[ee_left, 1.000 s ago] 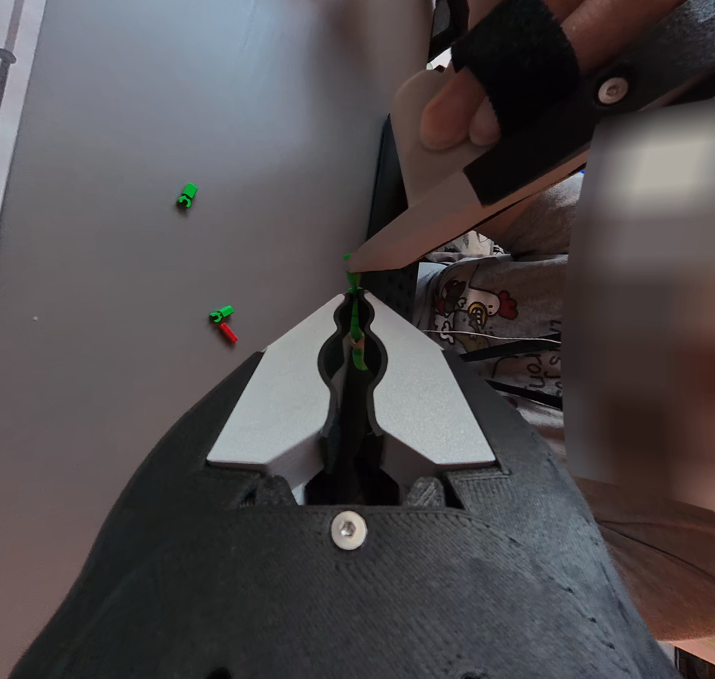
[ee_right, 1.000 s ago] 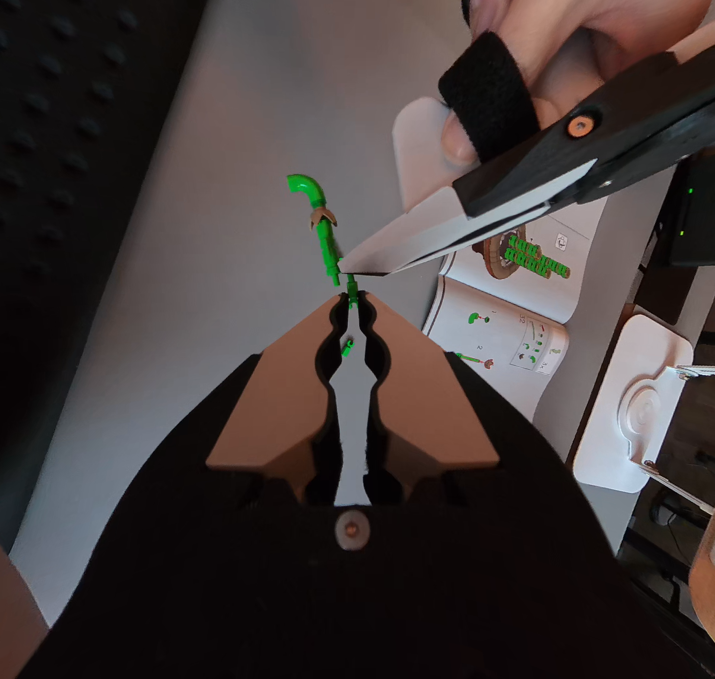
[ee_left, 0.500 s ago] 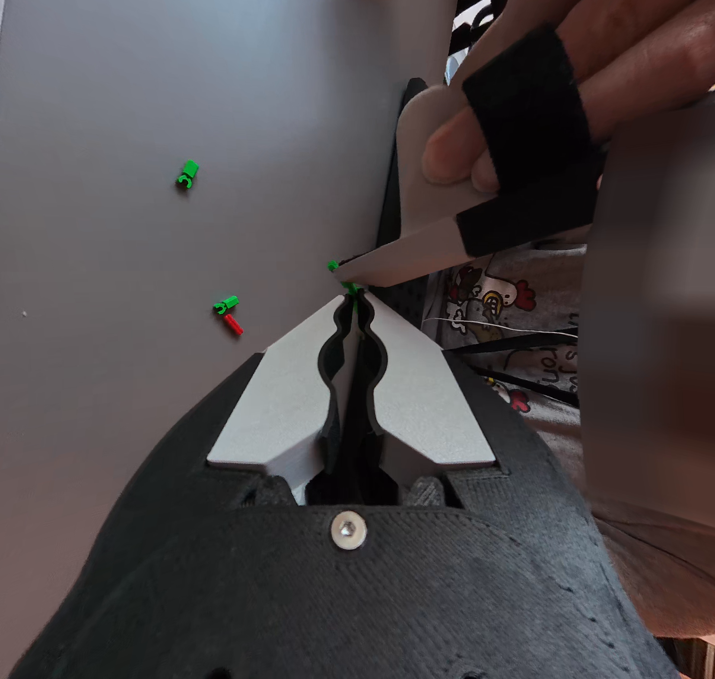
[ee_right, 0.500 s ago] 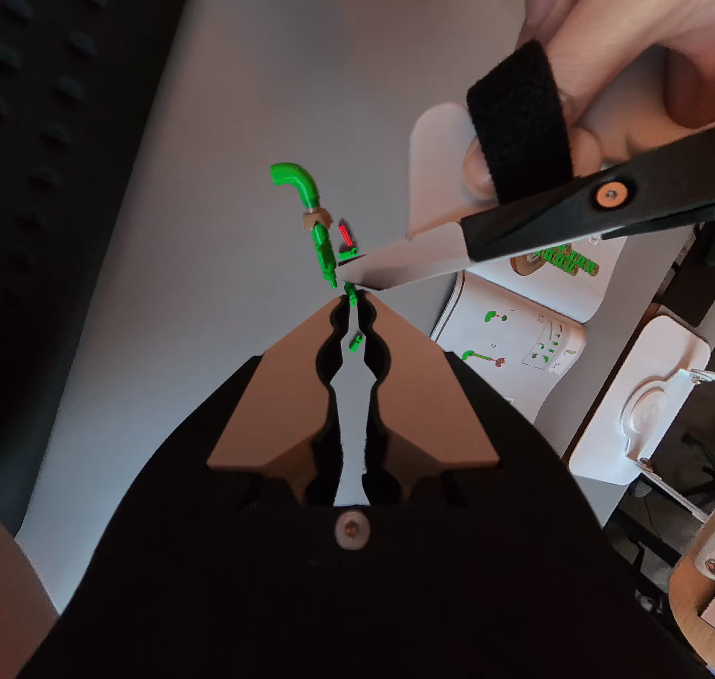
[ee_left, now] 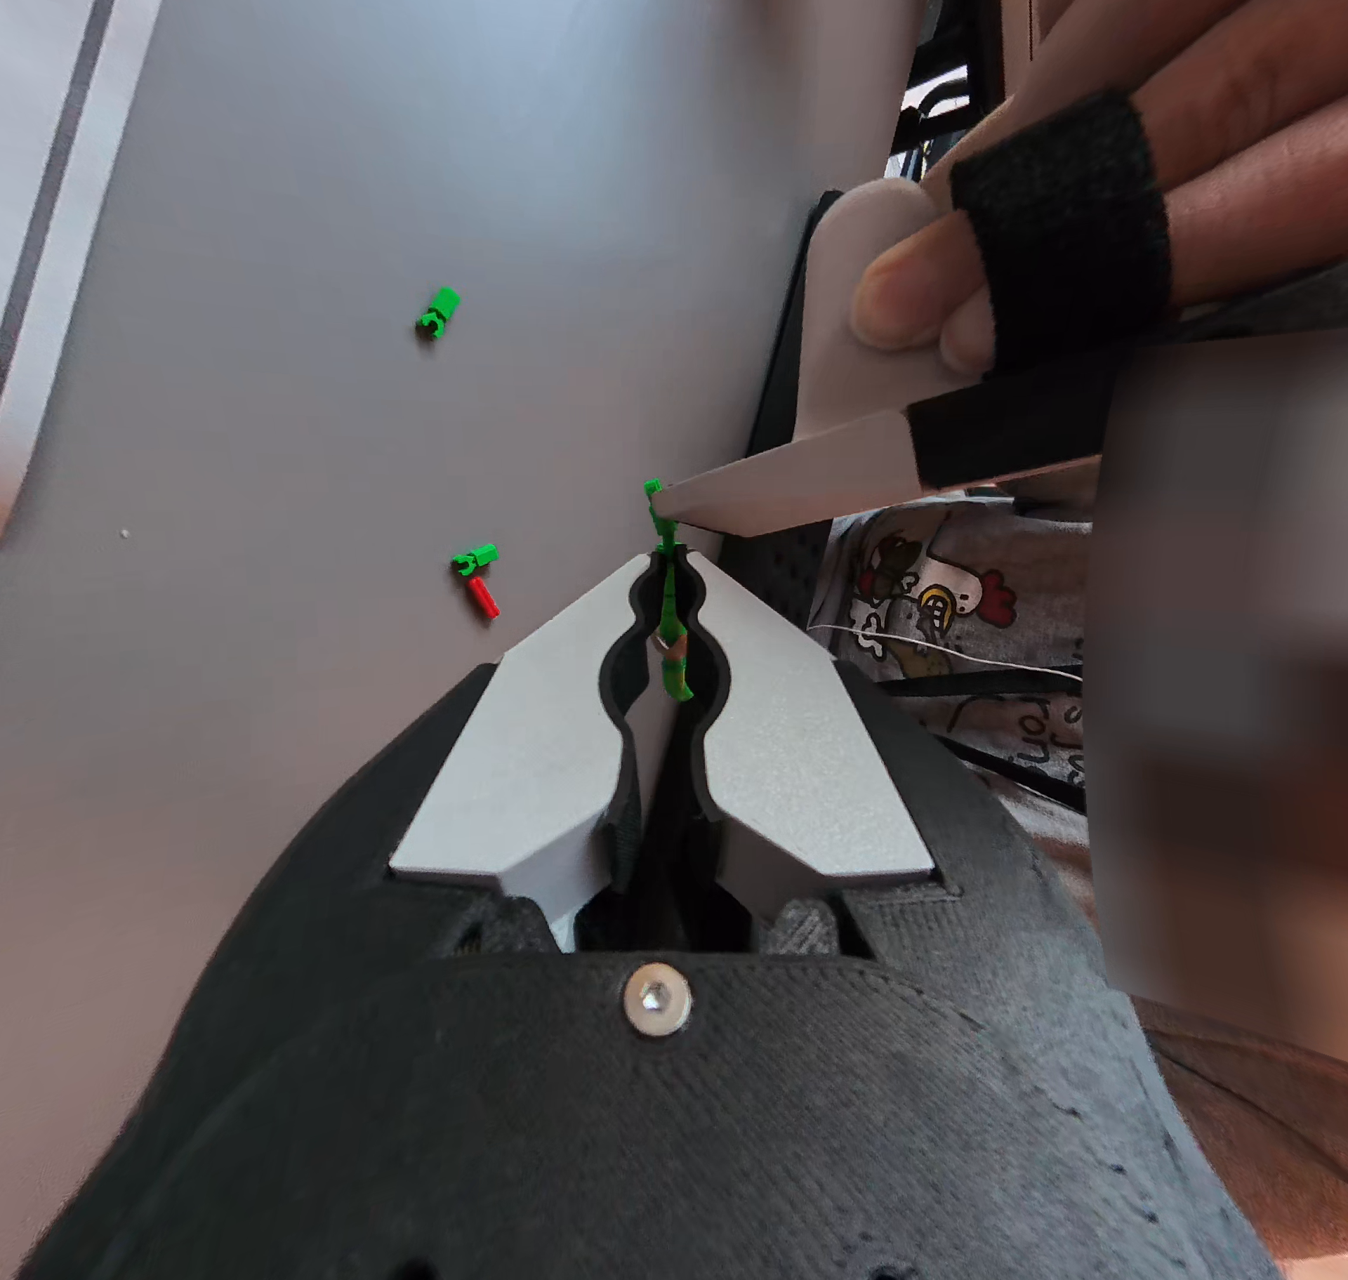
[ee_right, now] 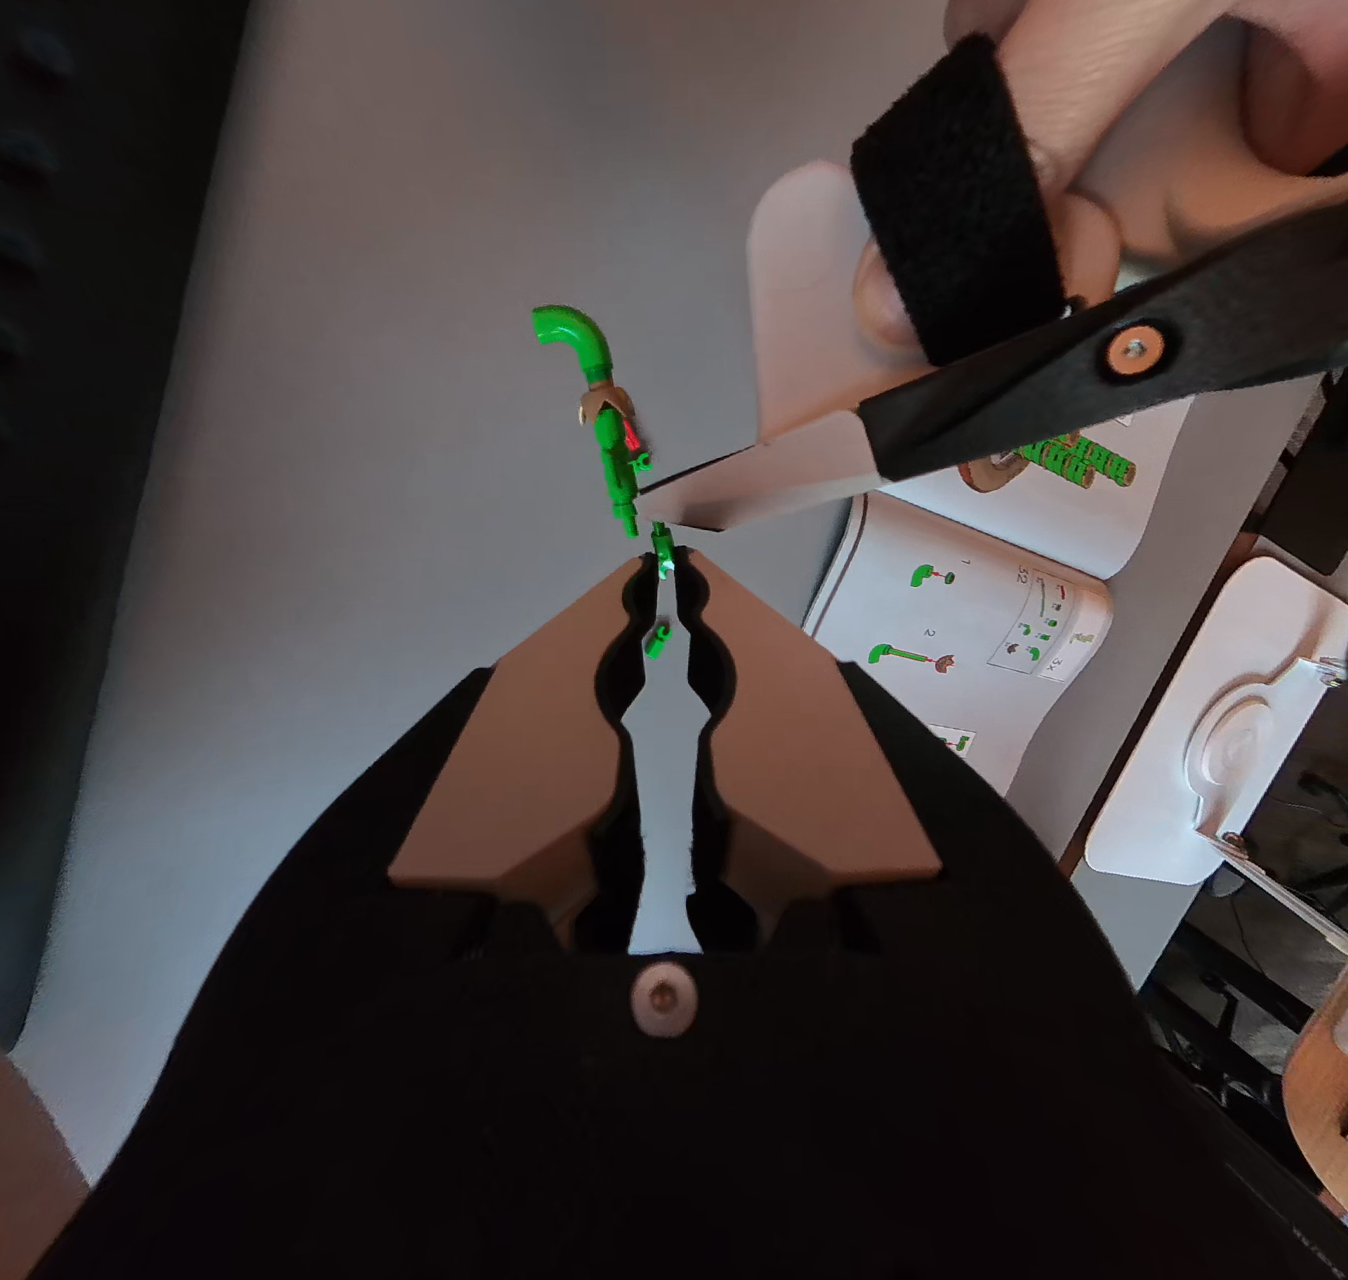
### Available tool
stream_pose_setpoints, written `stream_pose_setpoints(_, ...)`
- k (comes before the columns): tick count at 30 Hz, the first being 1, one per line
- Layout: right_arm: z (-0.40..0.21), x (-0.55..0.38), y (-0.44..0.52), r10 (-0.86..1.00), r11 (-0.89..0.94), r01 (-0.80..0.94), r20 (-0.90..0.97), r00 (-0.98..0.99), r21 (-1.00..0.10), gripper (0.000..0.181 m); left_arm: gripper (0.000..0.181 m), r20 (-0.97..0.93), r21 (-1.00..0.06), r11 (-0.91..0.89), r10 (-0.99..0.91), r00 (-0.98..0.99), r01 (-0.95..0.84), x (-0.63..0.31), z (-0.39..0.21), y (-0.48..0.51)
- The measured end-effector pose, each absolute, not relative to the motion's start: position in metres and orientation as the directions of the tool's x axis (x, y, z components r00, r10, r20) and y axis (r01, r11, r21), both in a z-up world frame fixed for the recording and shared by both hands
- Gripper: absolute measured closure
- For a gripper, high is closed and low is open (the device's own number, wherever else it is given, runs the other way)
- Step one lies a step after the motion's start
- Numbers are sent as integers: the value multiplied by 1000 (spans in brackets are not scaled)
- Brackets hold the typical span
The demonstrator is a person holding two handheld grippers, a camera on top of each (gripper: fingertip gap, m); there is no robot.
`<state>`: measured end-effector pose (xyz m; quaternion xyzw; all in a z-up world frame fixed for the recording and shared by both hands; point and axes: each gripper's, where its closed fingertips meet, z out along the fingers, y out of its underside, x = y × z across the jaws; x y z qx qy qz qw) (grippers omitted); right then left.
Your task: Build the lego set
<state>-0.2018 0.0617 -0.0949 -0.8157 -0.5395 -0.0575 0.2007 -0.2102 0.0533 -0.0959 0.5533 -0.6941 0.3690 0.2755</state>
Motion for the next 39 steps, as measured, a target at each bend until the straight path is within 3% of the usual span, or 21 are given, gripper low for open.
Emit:
stream_pose_setpoints(16, -85, -181, 70, 799, -377, 875, 371, 473, -304, 167, 180, 781, -243, 108, -568, -260, -964, -208, -92, 57)
stream_pose_setpoints(22, -38, -158, 85, 637, -387, 774, 462, 618, -501, 152, 180, 763, -361, 19, -568, -307, -932, -196, -66, 73)
stream_pose_setpoints(26, 9, -142, 107, 452, -315, 568, 406, 794, -760, 151, 180, 700, -561, -144, -608, -374, -815, -172, -26, 100)
stream_pose_setpoints(29, 40, -148, 116, 450, -245, 214, 85, 889, -946, 149, 180, 623, -731, -241, -617, -480, -638, -162, 20, 114)
stream_pose_setpoints(33, 63, -157, 118, 537, -248, -175, -286, 794, -953, 148, 180, 464, -873, -234, -670, -580, -428, -166, 62, 118)
stream_pose_setpoints(39, 79, -170, 115, 611, -214, -273, -347, 711, -938, 161, 181, 400, -914, -238, -673, -622, -330, -173, 86, 111)
